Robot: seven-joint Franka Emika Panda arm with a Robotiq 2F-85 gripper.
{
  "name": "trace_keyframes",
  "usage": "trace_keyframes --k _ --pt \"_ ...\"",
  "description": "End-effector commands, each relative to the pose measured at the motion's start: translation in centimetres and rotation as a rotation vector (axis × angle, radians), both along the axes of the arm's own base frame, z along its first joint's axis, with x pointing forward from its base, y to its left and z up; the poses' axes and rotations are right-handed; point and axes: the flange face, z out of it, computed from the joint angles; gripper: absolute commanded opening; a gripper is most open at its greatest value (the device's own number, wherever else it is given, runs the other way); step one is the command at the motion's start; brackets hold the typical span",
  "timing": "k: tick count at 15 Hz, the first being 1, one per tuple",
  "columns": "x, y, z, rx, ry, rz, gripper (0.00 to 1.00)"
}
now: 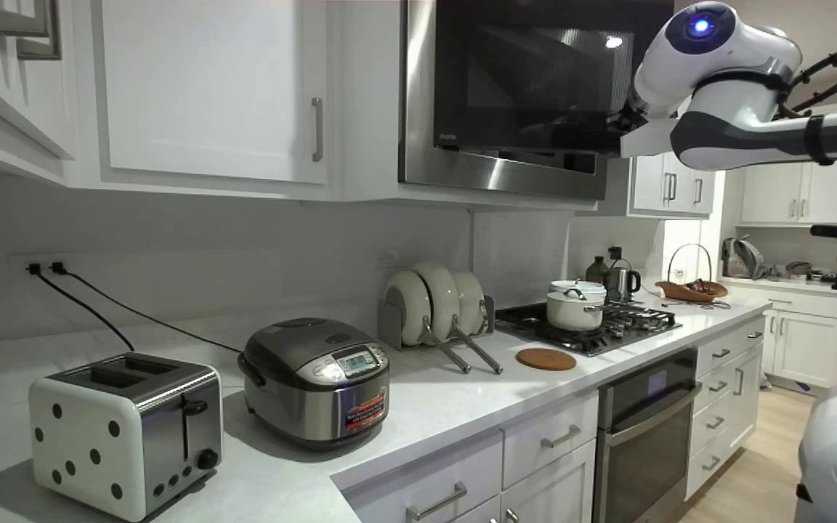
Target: Close the microwave door and open the rice cooker
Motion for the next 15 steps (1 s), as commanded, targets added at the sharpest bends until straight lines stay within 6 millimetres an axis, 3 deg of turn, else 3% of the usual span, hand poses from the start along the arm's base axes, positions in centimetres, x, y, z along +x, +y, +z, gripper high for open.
trace_keyframes --k 1,8,15 --pt "1.2 -1.3 1.0 -0.024 0.036 0.075 0.0" --pt "2.6 -5.2 2.2 -0.054 0.112 0.211 0.0" --pt "5.2 -9.2 1.9 -0.138 0.172 0.341 0.0"
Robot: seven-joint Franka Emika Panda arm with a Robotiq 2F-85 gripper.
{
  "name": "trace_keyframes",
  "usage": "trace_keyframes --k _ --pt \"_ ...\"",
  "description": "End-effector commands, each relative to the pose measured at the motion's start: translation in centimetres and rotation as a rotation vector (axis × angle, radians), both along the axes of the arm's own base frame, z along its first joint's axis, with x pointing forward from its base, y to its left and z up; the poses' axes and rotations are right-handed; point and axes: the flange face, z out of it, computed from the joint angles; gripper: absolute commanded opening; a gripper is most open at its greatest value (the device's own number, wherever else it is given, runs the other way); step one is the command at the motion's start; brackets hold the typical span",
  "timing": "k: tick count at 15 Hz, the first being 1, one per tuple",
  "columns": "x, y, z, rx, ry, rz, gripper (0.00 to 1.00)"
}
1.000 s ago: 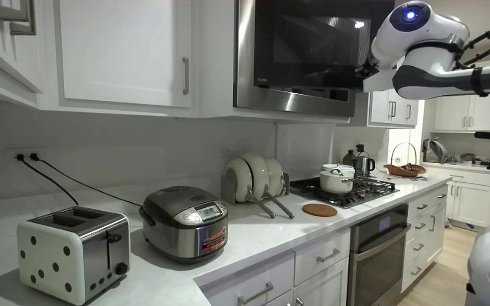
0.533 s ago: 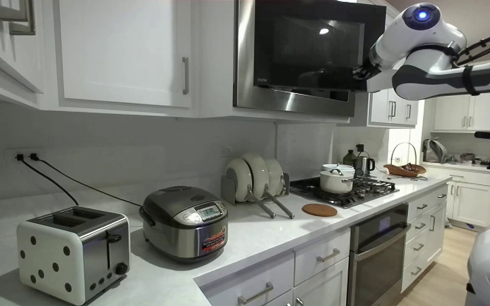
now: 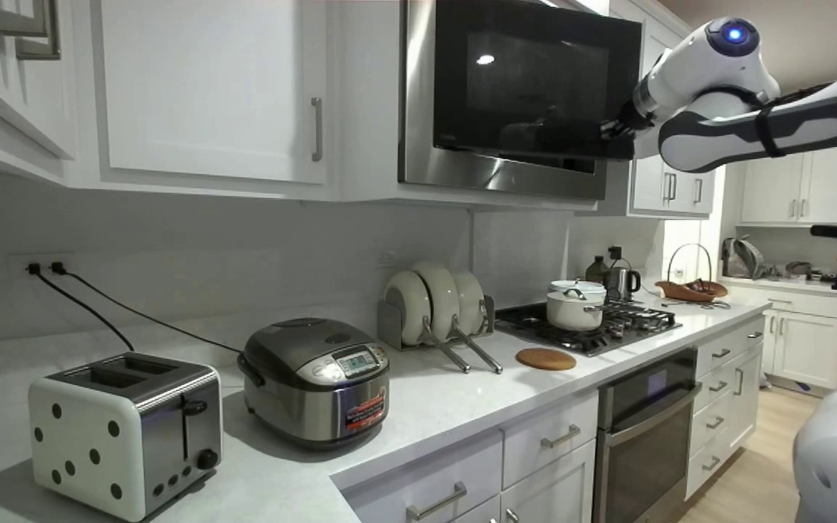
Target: Close the microwave door and open the rice cooker
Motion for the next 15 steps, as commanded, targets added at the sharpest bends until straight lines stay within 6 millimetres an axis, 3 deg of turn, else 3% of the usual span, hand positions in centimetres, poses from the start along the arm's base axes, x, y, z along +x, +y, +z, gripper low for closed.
trace_keyframes --k 1,5,11,15 --pt "2.3 -2.1 0.4 -0.065 0.014 0.051 0.0" --pt "4.7 -3.5 -0.2 -0.097 0.035 0.119 0.0" --pt "8.5 -3.5 -0.7 -0.145 0.077 0.186 0.0" --pt "9.9 -3.8 -0.2 -0.163 0.078 0.19 0.0"
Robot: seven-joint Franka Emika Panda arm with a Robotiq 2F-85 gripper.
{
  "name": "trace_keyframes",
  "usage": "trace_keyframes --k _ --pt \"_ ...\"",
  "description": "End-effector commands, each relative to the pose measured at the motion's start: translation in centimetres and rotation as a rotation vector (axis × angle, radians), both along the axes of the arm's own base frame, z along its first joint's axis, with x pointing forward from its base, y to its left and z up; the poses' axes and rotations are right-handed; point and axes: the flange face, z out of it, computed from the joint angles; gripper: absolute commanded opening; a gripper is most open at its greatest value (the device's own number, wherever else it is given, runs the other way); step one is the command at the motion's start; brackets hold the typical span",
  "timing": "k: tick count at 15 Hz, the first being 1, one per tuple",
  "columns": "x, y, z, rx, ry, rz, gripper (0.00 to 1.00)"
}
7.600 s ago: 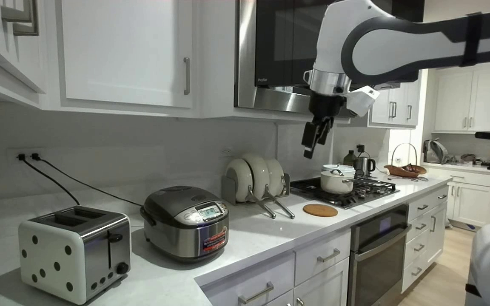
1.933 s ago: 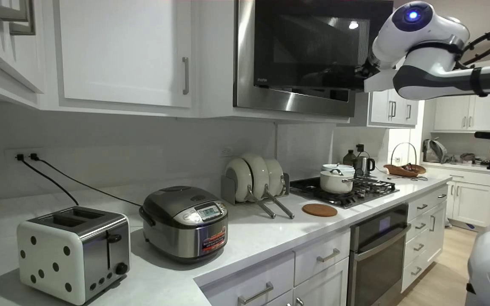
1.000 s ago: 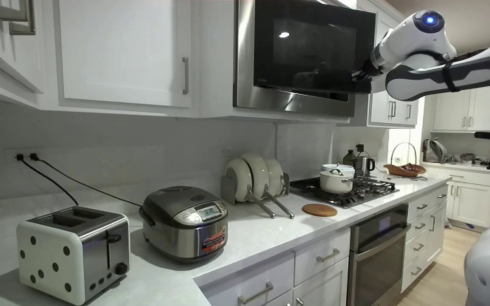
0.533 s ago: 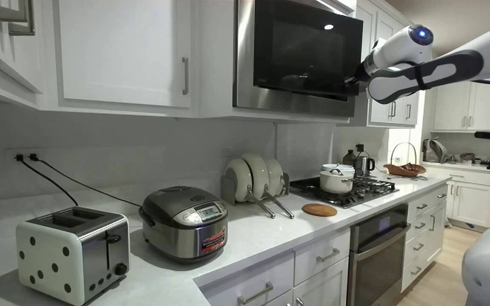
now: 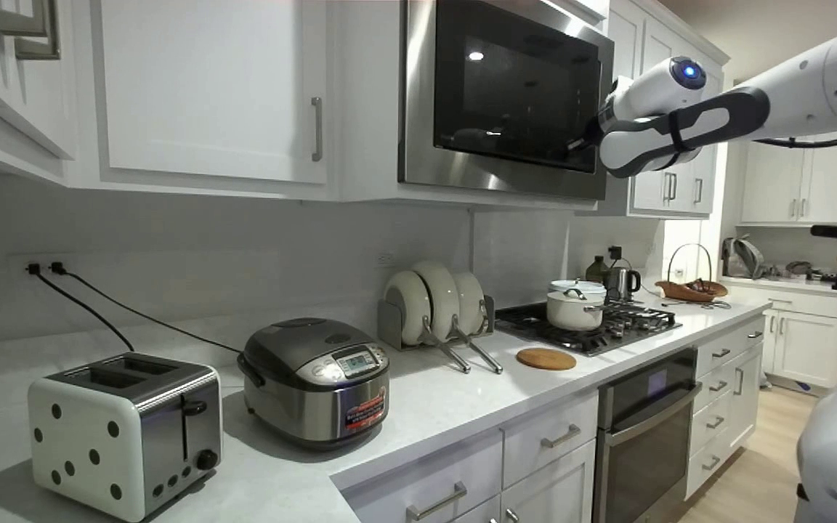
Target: Close the microwave door and open the rice cooker
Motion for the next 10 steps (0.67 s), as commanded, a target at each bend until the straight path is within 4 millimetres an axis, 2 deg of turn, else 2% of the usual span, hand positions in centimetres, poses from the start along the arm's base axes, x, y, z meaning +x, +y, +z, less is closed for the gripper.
trace_keyframes --k 1,10 --pt "1.4 -0.6 1.3 -0.042 -0.015 0.001 0.0" --pt "3.5 -1.3 0.8 -0.051 -0.003 0.004 0.0"
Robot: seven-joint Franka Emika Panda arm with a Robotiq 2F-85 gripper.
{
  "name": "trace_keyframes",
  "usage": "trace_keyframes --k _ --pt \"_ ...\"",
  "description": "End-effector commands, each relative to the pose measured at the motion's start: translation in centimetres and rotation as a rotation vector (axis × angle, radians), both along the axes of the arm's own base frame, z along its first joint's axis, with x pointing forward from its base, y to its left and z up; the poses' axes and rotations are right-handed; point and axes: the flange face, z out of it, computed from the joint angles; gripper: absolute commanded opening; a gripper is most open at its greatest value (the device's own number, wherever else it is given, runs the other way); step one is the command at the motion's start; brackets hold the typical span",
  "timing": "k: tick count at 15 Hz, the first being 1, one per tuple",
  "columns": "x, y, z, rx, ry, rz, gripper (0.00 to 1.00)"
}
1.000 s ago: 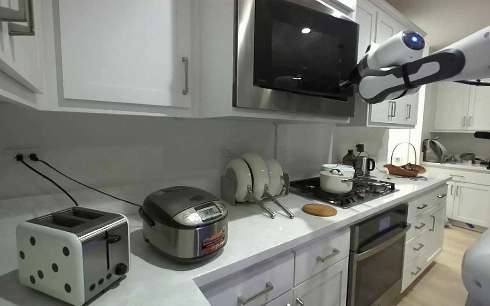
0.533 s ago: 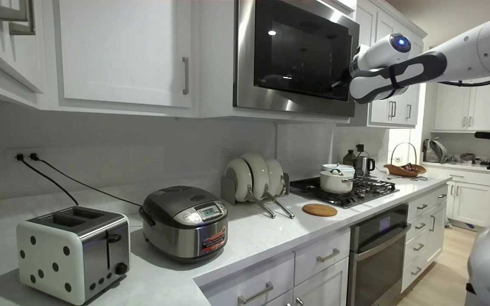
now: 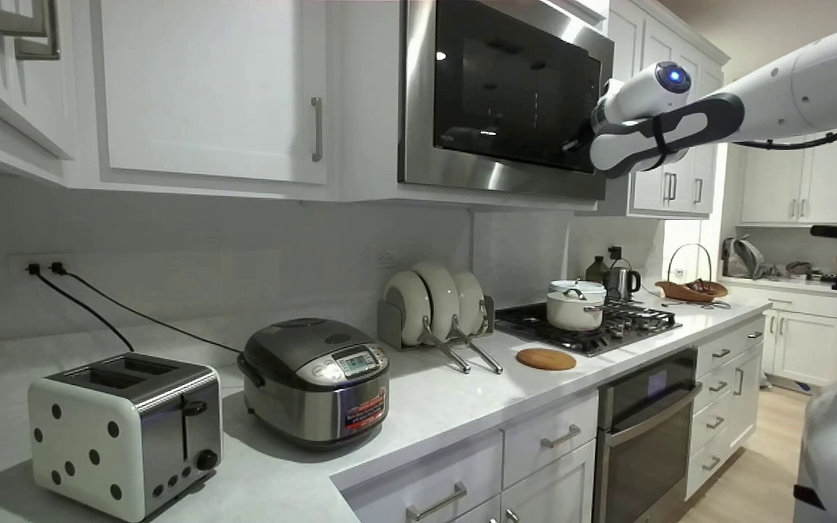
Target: Close the microwave door and open the rice cooker
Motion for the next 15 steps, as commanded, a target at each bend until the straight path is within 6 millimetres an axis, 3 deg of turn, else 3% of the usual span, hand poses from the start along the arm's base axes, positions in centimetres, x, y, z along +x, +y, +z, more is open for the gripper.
trace_keyframes --k 1,15 --pt "1.13 0.07 0.34 -0.037 -0.01 0.026 0.0" --pt "2.1 -0.37 -0.5 -0.042 -0.04 0.073 0.0"
